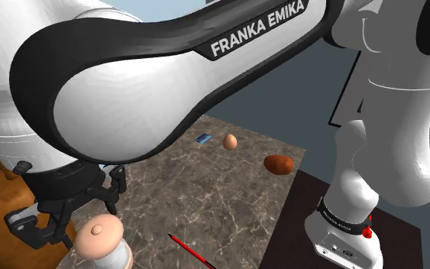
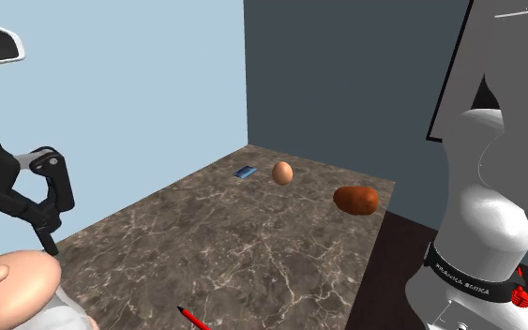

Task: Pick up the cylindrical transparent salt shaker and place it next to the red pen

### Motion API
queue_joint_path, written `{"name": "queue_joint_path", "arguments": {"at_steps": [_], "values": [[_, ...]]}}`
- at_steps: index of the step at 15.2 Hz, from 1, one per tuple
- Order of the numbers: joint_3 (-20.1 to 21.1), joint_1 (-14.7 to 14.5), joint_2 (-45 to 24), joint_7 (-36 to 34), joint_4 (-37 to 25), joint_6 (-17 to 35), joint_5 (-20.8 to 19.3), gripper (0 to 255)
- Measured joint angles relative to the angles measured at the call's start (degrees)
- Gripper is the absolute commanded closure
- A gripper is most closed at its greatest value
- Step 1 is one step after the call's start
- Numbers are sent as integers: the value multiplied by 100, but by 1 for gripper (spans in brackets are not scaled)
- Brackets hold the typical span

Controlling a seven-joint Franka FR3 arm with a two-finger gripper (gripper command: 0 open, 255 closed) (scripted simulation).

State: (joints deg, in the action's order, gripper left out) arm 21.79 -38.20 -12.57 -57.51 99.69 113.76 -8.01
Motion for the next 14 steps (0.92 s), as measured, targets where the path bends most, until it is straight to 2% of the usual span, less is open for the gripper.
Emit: {"name": "queue_joint_path", "arguments": {"at_steps": [9,14], "values": [[-30,-23,-206,-112,427,613,-122,255],[-36,-17,-214,-111,476,673,-129,255]]}}
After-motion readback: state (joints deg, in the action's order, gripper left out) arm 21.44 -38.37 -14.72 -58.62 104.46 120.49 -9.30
